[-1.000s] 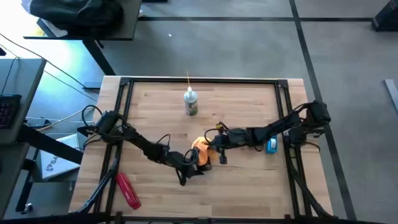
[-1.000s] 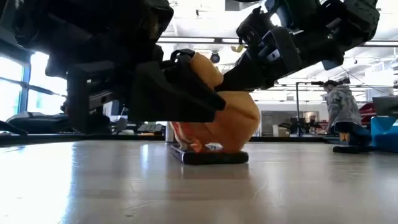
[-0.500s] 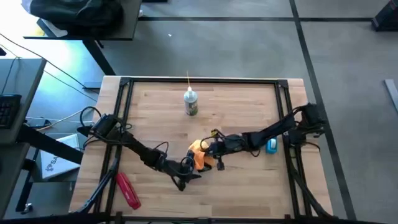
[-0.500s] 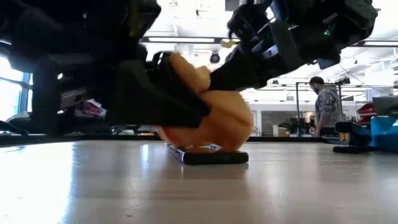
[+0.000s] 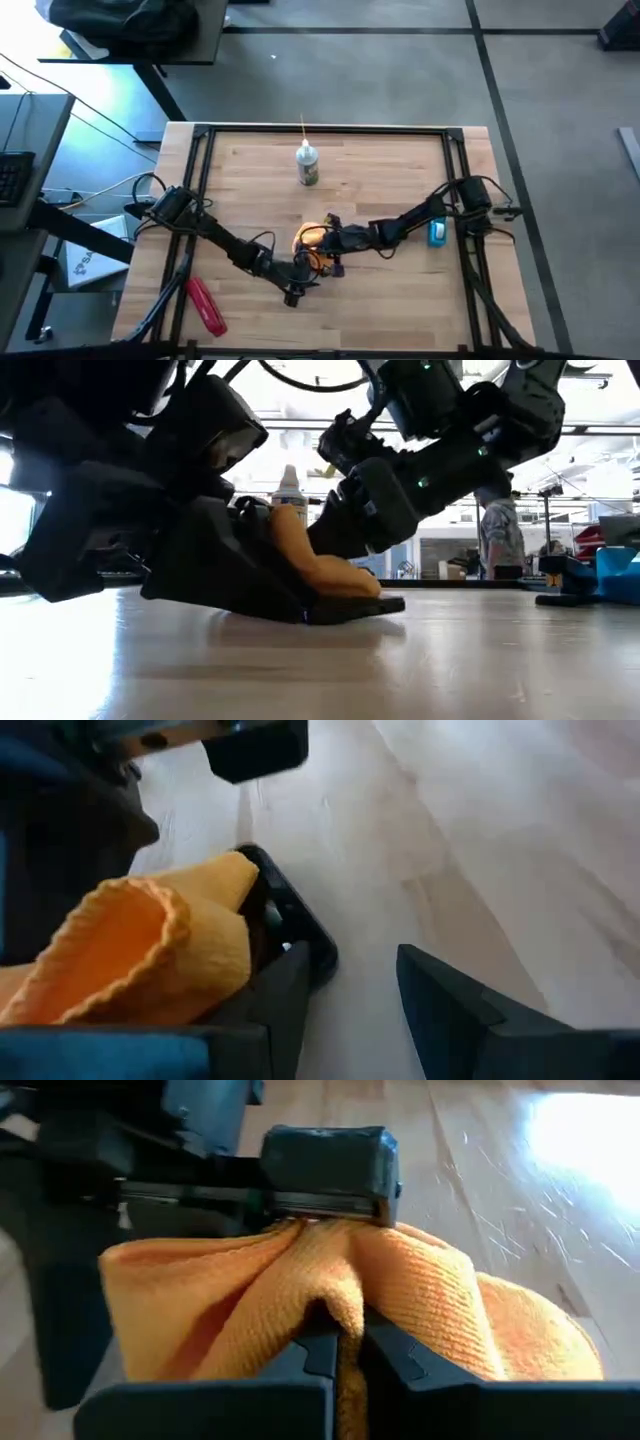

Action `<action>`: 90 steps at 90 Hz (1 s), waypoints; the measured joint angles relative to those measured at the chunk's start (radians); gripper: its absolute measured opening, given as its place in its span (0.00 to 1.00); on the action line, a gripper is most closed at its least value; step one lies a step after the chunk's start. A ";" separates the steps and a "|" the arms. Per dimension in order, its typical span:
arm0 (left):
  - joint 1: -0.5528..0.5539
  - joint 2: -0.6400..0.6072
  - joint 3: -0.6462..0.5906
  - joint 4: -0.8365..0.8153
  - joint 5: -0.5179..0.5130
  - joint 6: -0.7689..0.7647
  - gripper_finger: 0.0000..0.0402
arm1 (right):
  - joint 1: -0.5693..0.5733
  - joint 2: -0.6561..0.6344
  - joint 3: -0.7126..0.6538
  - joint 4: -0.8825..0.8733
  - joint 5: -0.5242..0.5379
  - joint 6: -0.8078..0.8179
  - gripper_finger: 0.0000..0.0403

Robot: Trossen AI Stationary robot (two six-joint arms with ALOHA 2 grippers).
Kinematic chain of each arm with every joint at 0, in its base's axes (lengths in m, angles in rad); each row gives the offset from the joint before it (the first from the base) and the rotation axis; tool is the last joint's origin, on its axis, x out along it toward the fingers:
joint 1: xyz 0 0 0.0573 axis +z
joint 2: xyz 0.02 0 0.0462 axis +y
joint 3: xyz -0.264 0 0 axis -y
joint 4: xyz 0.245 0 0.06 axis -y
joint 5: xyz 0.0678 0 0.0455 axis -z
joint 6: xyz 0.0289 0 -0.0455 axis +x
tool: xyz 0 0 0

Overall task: Apply microfiber cloth
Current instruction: Wipe the front of the cellphone with a microfiber cloth

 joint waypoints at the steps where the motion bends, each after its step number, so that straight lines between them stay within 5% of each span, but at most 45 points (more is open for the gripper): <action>1: -0.001 0.000 0.000 -0.001 -0.002 -0.002 0.33 | 0.000 0.002 0.000 0.000 0.000 0.000 0.00; 34: -0.016 0.003 -0.002 -0.005 -0.013 -0.047 0.33 | -0.062 0.001 -0.010 -0.077 0.183 -0.052 0.00; 55: -0.041 -0.075 -0.003 -0.167 0.001 -0.062 0.33 | -0.122 -0.123 -0.016 -0.324 0.299 -0.117 0.00; 77: -0.061 -0.268 -0.011 -0.482 -0.081 -0.075 0.33 | -0.107 -0.226 -0.016 -0.352 0.178 -0.046 0.00; 90: -0.062 -0.327 -0.008 -0.532 -0.113 -0.175 0.33 | -0.044 -0.218 -0.015 -0.264 0.119 0.071 0.00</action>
